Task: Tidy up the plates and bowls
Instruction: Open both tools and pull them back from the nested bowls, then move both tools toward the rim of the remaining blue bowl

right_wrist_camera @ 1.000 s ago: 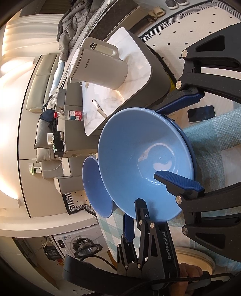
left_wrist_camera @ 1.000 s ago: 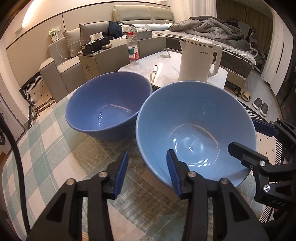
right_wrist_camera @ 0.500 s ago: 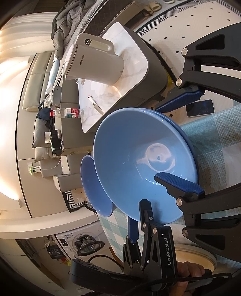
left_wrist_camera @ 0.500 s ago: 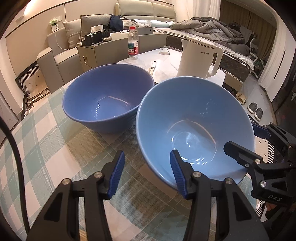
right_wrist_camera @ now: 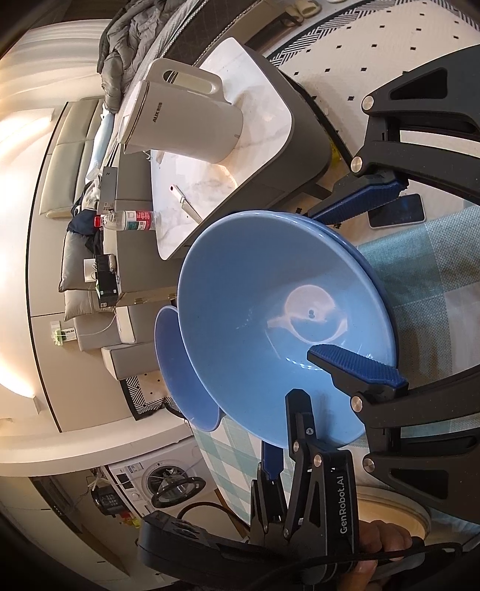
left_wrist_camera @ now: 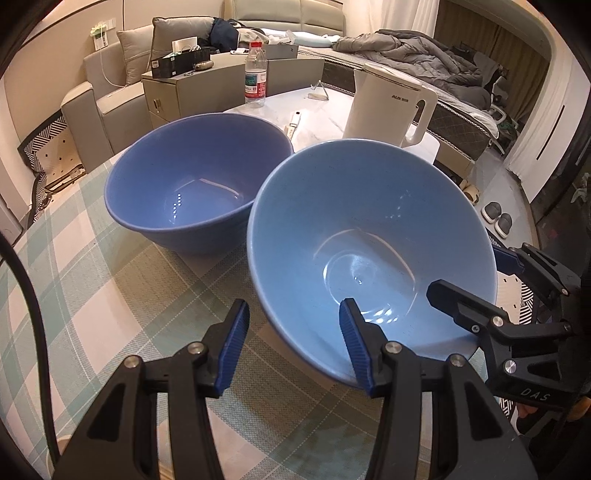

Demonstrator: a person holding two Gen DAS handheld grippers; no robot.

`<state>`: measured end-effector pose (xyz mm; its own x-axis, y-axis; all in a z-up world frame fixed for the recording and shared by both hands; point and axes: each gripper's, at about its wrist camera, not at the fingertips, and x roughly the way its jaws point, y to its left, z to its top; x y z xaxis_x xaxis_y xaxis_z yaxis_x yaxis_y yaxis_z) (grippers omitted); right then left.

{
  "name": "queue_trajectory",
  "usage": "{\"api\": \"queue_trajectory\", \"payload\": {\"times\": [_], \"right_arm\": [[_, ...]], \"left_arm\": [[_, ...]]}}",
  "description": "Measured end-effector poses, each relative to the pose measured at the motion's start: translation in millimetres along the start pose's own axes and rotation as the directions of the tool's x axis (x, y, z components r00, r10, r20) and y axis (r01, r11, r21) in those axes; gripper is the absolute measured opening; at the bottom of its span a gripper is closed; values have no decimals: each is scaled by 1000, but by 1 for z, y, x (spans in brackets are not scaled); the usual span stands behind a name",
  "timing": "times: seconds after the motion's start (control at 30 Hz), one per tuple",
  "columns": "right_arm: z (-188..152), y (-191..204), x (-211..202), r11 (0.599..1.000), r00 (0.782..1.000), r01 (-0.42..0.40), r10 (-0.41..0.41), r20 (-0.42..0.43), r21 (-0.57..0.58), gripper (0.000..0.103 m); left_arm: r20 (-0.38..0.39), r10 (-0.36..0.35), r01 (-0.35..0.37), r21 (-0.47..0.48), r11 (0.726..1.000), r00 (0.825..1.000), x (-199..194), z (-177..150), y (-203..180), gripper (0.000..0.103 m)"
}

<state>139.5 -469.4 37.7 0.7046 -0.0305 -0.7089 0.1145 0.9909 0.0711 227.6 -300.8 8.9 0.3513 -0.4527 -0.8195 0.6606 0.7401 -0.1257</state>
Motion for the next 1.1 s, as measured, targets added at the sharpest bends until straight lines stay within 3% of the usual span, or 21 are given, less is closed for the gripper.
{"api": "queue_trajectory", "payload": {"times": [0.07, 0.17, 0.47, 0.63, 1.1], "right_arm": [[1, -1, 0, 1000, 1000, -2, 2, -1, -1, 70], [0, -3, -3, 1000, 1000, -8, 8, 11, 5, 81], [3, -3, -2, 1000, 1000, -3, 3, 10, -10, 82], [4, -2, -3, 1000, 1000, -2, 2, 11, -22, 84], [12, -5, -4, 999, 1000, 3, -2, 20, -43, 85]], "left_arm": [[-5, -4, 4, -4, 1000, 1000, 0, 0, 0, 51], [-9, -10, 10, -16, 1000, 1000, -1, -1, 3, 52], [-6, -22, 21, -45, 999, 1000, -3, -3, 10, 62], [20, -14, 15, -49, 999, 1000, -9, -4, 13, 76], [43, -38, 42, -93, 995, 998, -16, -1, 22, 77]]}}
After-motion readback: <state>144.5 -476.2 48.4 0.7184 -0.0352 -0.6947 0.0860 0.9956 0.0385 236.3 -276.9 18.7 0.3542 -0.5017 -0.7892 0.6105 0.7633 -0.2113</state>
